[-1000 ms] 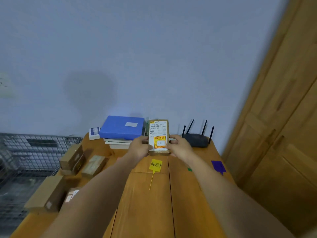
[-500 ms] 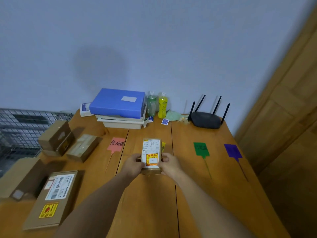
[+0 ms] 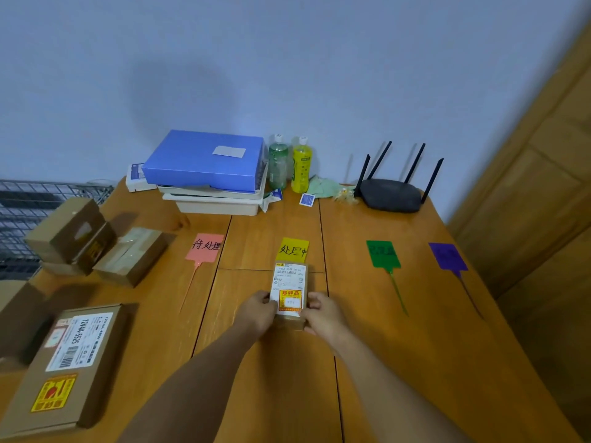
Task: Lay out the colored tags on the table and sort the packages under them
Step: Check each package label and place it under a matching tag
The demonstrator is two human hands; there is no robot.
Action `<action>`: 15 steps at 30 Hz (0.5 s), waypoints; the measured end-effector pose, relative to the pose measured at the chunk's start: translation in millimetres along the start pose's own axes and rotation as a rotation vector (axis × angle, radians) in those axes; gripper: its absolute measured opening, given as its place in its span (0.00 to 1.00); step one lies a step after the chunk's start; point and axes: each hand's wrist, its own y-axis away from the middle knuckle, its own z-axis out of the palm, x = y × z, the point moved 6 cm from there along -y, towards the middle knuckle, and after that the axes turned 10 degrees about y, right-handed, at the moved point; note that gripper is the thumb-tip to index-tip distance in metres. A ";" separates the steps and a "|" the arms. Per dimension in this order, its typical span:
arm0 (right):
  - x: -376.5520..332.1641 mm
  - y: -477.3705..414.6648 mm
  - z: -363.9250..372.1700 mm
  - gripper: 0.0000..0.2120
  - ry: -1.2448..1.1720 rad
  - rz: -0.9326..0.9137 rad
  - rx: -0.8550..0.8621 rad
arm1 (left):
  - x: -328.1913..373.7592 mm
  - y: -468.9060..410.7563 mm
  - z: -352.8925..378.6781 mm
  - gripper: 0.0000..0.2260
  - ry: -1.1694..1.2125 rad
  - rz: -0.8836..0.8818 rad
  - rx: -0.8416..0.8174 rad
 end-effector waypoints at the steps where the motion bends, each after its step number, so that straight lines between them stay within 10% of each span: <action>1: -0.7 -2.3 -0.6 0.22 0.019 -0.004 0.004 | 0.0 -1.3 1.1 0.13 0.016 -0.007 0.003; 15: -12.1 14.1 -30.5 0.27 0.159 0.009 -0.009 | 14.8 13.9 6.0 0.20 -0.041 -0.036 0.038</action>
